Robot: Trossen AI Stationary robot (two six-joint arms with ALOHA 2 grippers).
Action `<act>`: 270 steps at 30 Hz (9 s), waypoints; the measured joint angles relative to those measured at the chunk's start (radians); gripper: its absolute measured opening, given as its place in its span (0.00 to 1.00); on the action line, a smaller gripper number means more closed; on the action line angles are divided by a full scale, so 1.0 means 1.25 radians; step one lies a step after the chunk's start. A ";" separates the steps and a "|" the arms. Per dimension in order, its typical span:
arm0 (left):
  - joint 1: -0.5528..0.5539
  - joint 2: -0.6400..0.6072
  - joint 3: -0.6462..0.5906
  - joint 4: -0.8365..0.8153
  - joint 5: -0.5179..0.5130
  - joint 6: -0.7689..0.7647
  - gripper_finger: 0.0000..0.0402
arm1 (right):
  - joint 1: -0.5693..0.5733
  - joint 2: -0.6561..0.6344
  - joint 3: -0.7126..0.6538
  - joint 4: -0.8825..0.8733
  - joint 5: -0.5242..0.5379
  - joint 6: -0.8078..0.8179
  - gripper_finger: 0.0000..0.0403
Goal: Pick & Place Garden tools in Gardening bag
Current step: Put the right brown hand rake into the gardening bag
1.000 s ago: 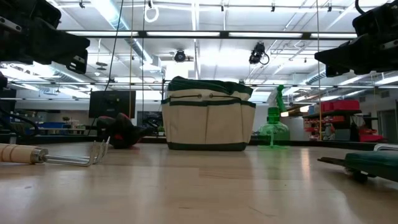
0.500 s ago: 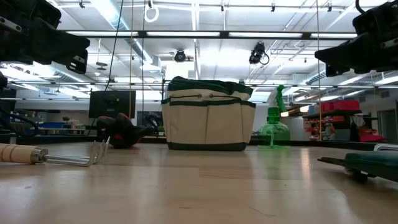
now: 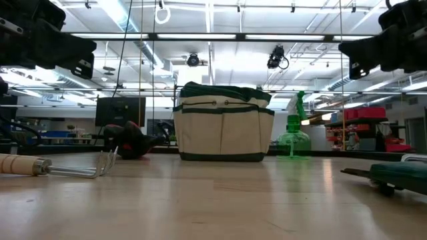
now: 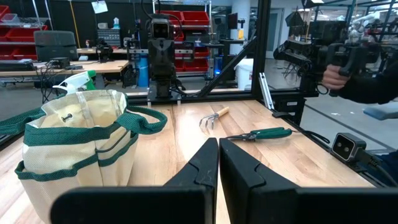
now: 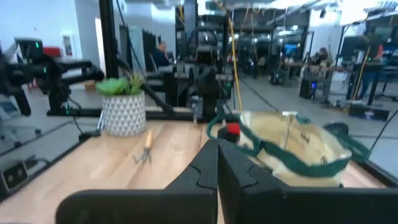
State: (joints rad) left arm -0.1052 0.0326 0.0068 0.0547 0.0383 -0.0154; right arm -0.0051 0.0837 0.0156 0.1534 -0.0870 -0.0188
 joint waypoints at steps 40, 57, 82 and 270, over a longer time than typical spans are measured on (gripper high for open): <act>0.000 0.000 0.000 0.000 0.000 0.000 0.05 | 0.000 0.000 0.374 -0.037 0.009 0.110 0.00; 0.000 0.000 0.000 0.000 0.000 0.000 0.05 | 0.000 0.000 0.596 -0.147 0.064 0.068 0.00; 0.000 0.000 0.000 0.000 0.000 0.000 0.05 | 0.000 0.248 0.865 -0.381 0.097 0.071 0.00; 0.000 0.000 0.000 0.000 0.000 0.000 0.05 | 0.415 1.015 0.832 -1.015 -0.082 0.547 0.49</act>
State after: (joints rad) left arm -0.1051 0.0326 0.0067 0.0547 0.0383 -0.0154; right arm 0.5140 1.3530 1.0560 -1.1151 -0.1893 0.6655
